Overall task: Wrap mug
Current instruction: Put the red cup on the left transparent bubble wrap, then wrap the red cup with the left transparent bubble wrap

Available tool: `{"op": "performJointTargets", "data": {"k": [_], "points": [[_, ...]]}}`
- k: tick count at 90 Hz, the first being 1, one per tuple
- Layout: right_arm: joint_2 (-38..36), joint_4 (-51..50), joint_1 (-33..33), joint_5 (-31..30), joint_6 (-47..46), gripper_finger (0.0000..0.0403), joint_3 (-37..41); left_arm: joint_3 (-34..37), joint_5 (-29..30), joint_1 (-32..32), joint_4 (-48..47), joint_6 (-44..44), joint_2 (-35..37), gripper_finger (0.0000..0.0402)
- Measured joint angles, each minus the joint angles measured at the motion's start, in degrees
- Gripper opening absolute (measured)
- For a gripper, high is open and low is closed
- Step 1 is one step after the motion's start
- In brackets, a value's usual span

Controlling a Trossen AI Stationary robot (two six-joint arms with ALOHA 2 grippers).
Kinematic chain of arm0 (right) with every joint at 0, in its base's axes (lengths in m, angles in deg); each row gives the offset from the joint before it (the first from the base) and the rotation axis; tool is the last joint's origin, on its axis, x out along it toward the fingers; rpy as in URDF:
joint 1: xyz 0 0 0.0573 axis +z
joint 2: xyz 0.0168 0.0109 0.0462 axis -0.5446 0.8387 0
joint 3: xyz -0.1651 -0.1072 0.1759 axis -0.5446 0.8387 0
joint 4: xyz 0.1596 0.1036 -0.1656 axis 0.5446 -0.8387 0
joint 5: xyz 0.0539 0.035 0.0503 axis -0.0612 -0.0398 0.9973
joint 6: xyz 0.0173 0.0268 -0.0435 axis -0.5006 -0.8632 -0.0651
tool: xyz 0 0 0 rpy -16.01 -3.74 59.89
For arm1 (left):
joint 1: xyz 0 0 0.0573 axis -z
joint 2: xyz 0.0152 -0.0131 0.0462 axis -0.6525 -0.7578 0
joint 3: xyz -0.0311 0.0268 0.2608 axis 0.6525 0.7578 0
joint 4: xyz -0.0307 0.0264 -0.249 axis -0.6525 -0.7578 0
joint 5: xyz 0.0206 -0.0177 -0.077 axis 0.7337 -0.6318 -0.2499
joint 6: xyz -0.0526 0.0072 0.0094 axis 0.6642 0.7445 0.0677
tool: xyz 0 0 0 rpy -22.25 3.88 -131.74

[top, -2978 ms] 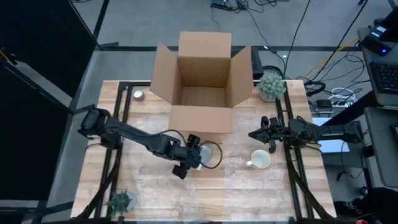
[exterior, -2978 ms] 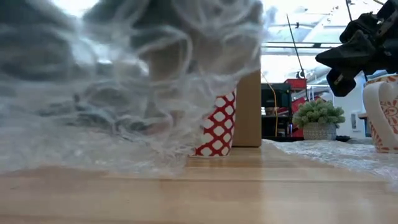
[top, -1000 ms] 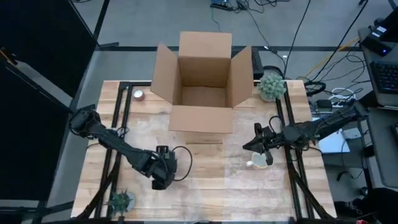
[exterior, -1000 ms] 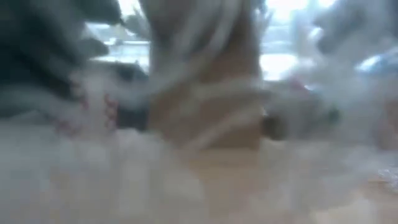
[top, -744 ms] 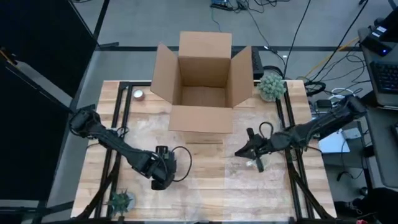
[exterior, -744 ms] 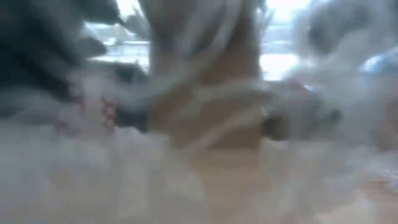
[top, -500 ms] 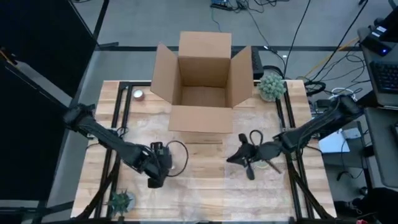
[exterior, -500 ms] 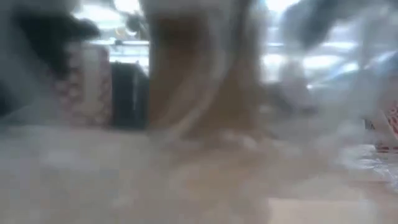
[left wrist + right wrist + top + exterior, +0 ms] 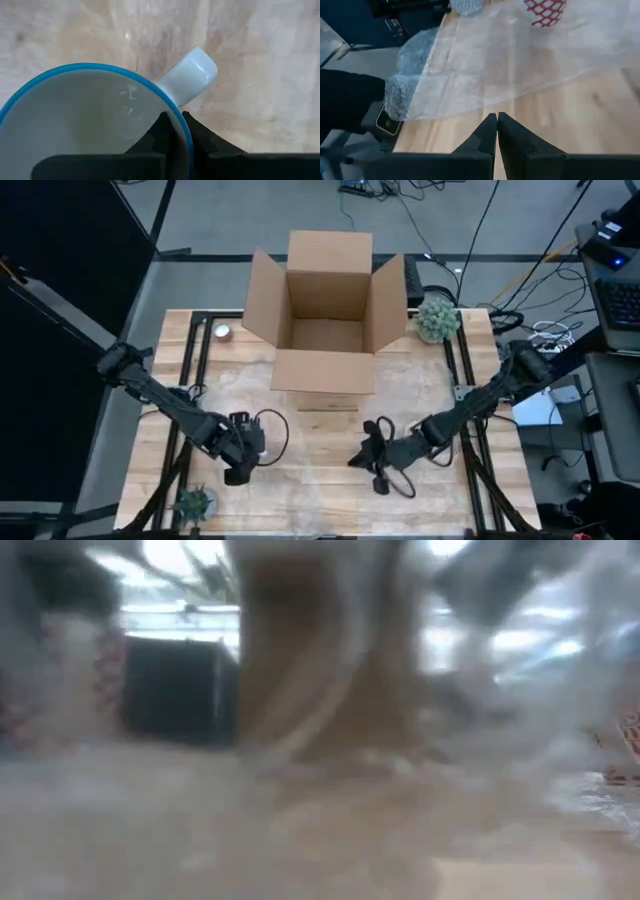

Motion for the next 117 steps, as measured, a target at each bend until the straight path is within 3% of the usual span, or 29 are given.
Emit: {"op": "performJointTargets", "data": {"k": [27, 37, 45, 71, 92, 117], "points": [[7.0, 0.1, 1.5, 0.9, -0.3, 0.0000, -4.6, 1.7, -0.5, 0.2, 0.7, 0.1, -2.0, 0.0011], [8.4, 0.0, 1.4, 0.9, -5.7, 0.0000, -4.9, 1.7, -0.5, 0.1, 0.8, 0.1, -2.0, 0.0021], [9.5, 0.0, 1.4, 0.8, -9.3, 0.0000, -4.9, 1.7, -0.4, 0.1, 0.8, 0.1, -2.0, 0.0047], [10.3, 0.1, 0.5, 1.6, -8.6, 0.0000, -4.9, -1.3, -2.7, 0.1, -1.3, -2.7, -1.2, 0.0158], [10.2, -0.3, 1.0, 1.7, -0.1, 0.0052, -7.7, -9.5, -1.7, 0.2, -12.0, 0.0, 1.6, 0.0180], [13.9, -5.2, 1.7, 1.4, 22.7, 0.0136, -17.0, -15.6, 1.9, 4.5, -15.0, 2.5, 5.7, 0.0180]]}}
